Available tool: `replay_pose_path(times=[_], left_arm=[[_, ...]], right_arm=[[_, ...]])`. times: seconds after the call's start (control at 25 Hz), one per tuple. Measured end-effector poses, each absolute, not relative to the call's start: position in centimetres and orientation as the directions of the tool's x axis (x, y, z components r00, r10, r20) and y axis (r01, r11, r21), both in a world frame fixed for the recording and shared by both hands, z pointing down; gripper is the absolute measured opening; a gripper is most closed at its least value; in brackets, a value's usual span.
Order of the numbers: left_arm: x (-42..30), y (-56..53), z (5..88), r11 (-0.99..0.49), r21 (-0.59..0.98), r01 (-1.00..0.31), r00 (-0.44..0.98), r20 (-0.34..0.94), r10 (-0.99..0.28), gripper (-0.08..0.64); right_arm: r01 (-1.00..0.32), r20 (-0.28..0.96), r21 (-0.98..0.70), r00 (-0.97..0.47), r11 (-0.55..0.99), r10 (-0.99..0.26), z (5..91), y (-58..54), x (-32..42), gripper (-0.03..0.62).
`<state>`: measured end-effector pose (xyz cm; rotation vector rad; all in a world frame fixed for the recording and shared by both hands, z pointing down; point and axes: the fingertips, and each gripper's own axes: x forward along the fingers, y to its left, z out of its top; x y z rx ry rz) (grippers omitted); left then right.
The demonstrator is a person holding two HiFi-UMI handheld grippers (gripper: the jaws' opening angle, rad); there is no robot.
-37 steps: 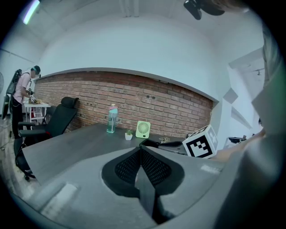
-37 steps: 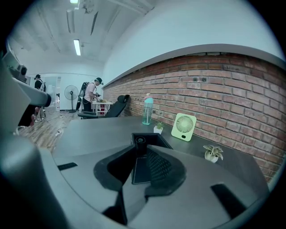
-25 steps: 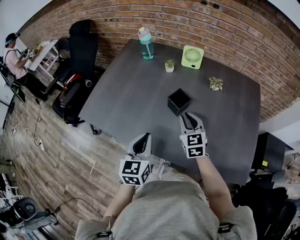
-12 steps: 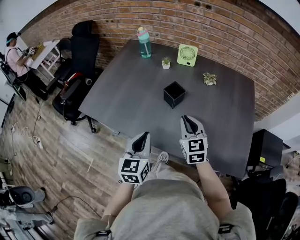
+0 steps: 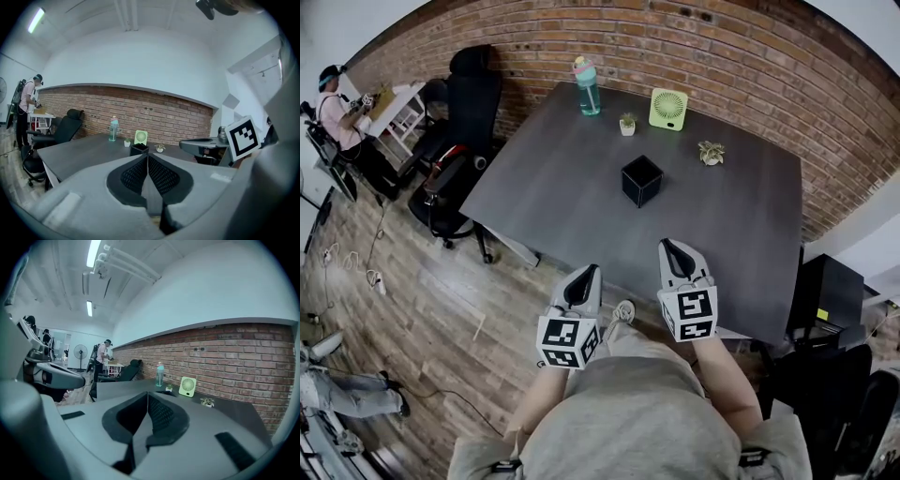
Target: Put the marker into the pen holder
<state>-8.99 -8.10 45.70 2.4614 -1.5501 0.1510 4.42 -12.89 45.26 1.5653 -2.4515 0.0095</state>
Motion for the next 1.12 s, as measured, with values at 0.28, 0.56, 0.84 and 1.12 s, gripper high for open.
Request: replay_pose_path(times=[0.28,0.56,0.84,1.12], left_arm=[[-7.9,-5.4,45.3,-0.416,0.134,-0.900,0.435,0.194,-0.879,0.021],[-7.4,-3.6,45.4,-0.417,0.127,-0.900,0.435,0.197,-0.879,0.021],[-6.9,-2.8,44.9,-0.423,0.117,-0.898,0.438,0.185,-0.879,0.021],[-6.9,-2.8,44.8,-0.423,0.113,-0.899,0.438,0.186,-0.880,0.021]], right_arm=[[-0.889,0.169,0.100,-0.428,0.448,-0.888,44.4,-9.1,4.5,0.003],[-0.884,0.150,0.079,-0.446,0.460,-0.882,44.2,-6.6,4.5,0.003],[-0.880,0.135,0.065,-0.460,0.471,-0.878,43.9,-5.3,4.2,0.003],[-0.888,0.112,0.092,-0.441,0.451,-0.890,43.4,-5.2,4.2,0.000]])
